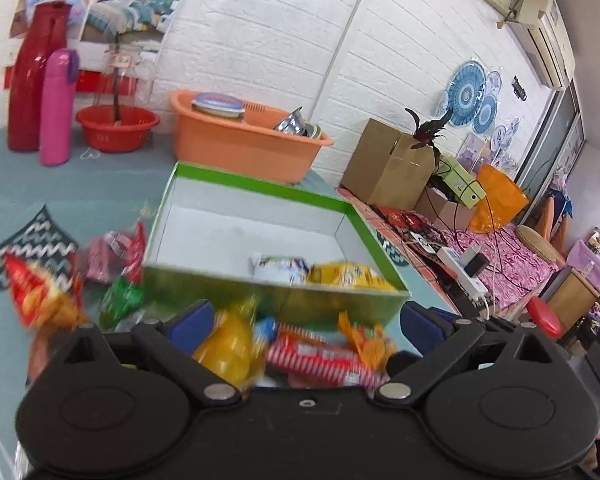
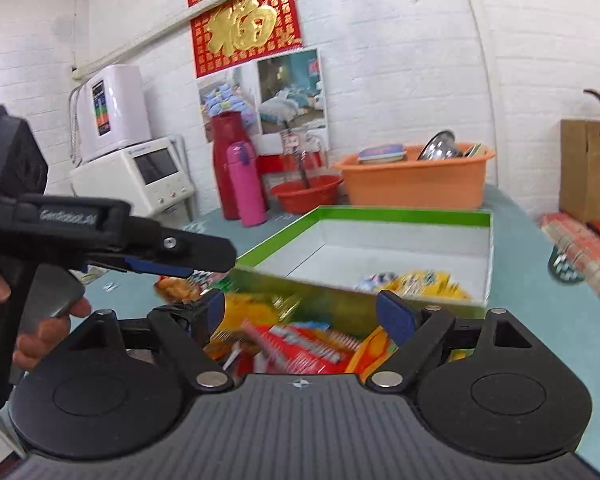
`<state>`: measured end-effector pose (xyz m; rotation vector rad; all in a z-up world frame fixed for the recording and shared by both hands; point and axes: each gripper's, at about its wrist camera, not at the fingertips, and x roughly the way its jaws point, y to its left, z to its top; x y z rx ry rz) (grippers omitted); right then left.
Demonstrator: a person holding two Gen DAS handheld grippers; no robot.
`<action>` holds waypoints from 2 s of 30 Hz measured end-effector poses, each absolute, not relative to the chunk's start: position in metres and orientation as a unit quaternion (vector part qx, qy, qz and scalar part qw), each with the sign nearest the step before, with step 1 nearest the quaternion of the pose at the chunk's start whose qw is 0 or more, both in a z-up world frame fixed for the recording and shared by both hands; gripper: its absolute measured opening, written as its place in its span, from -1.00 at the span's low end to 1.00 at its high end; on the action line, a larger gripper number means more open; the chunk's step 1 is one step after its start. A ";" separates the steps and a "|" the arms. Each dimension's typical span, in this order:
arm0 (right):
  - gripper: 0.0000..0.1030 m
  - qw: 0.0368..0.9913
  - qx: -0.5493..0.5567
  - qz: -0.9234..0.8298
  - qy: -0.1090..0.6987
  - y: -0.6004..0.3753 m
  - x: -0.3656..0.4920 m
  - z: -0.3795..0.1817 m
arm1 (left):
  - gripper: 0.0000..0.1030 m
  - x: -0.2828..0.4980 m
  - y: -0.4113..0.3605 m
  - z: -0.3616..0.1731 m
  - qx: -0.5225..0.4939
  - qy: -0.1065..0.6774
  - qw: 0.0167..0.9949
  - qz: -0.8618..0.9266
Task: Organize snacks
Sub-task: 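Return to the pile and grasp the brown-printed snack bag, then lower the brown-printed bag into the green box and release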
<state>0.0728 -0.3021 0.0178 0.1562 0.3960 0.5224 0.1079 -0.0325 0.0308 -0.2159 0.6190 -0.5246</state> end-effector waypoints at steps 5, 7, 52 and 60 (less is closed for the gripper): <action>1.00 0.930 0.068 0.287 0.220 -0.281 0.056 0.008 | 1.00 0.078 0.015 0.017 -0.123 0.312 0.919 -0.205; 1.00 0.922 0.072 0.304 0.228 -0.272 0.052 0.005 | 1.00 0.072 0.036 0.013 -0.124 0.313 0.925 -0.175; 0.53 0.885 0.043 0.345 0.309 -0.199 0.040 -0.030 | 0.24 0.053 0.068 -0.036 -0.163 0.377 0.885 -0.218; 0.47 0.914 0.033 0.335 0.225 -0.220 0.034 0.011 | 0.31 0.054 0.053 0.007 -0.168 0.319 0.899 -0.250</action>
